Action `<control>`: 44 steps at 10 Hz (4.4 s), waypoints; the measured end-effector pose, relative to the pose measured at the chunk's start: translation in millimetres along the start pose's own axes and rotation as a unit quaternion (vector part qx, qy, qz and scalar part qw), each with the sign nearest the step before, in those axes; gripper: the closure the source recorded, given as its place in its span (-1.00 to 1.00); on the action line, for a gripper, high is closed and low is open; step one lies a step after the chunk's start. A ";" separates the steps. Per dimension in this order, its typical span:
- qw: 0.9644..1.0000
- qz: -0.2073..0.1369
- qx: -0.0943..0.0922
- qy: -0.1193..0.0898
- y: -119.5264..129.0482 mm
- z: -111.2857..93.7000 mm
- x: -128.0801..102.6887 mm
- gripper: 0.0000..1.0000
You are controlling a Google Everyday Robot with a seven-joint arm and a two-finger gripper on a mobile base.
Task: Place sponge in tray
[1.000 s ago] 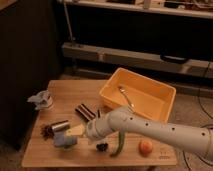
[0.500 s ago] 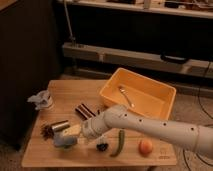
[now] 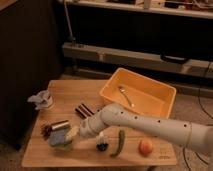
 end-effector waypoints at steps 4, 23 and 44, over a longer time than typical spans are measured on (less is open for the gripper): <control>1.000 0.014 -0.017 0.004 9.2 0.3 0.7 1.00; 0.950 0.155 -0.012 0.271 3.8 -301.0 121.0 1.00; 0.905 0.340 -0.044 0.254 232.2 -436.5 172.5 0.66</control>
